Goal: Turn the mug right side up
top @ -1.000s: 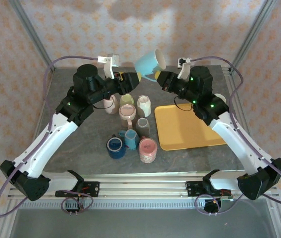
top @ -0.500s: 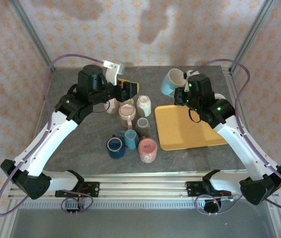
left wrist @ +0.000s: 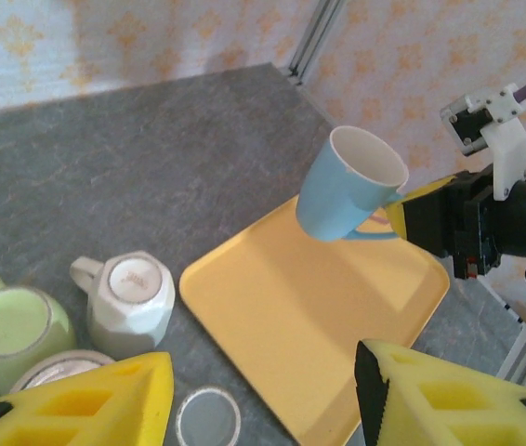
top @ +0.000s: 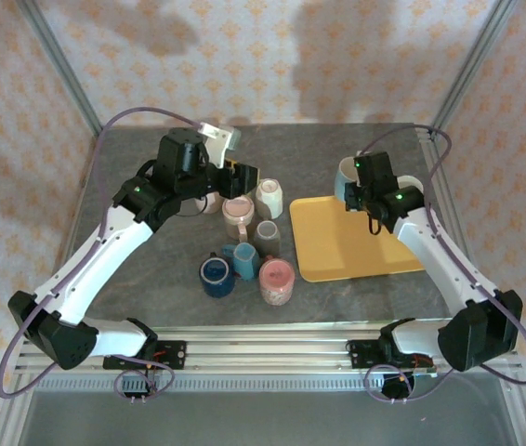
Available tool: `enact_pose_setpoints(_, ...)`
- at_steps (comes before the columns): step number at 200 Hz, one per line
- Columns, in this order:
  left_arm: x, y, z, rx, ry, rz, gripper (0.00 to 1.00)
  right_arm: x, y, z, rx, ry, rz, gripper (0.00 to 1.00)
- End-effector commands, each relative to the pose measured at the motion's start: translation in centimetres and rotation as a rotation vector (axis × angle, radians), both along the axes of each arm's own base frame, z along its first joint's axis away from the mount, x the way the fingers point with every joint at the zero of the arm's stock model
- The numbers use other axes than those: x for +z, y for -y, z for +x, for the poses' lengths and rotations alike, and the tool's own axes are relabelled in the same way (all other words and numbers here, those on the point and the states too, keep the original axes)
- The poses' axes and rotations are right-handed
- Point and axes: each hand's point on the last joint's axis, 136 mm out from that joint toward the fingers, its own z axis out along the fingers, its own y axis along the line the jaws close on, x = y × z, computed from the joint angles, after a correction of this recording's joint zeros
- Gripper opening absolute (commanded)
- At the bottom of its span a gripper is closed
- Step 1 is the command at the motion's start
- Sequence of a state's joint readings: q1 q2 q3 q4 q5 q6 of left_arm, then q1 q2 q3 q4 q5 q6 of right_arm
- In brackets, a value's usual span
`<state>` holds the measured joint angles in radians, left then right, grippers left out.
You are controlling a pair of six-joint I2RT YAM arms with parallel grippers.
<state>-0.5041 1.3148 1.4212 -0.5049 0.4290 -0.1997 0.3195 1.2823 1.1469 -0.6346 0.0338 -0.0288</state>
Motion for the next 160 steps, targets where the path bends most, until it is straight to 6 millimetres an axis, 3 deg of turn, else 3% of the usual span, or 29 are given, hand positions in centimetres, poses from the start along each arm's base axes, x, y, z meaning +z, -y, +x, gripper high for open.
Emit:
enact_pose_setpoints(1,-0.5,-0.1,0.0,0.009,0.011,0.005,0.55,1.0,1.4,2.3,-0.004,0.105,-0.026,0.00)
enact_pose_setpoints(18,-1.2,-0.1,0.1,0.009,0.000,0.010,0.55,-0.5,2.5,2.6,-0.013,0.074,-0.051,0.00)
enact_pose_setpoints(41,-2.0,0.0,0.1,0.008,-0.009,0.019,0.55,-2.1,2.2,3.2,0.035,0.090,-0.041,0.00)
enact_pose_setpoints(93,-3.9,-0.3,0.1,0.013,-0.051,0.056,0.55,-3.9,4.6,4.0,-0.006,0.097,-0.103,0.00)
enact_pose_setpoints(132,-6.2,0.3,-1.1,-0.076,-0.090,0.101,0.55,-5.6,6.0,4.0,-0.015,0.076,-0.136,0.00)
enact_pose_setpoints(160,-6.6,0.7,-1.6,-0.110,-0.109,0.096,0.55,-6.1,6.8,4.0,-0.015,0.069,-0.162,0.00)
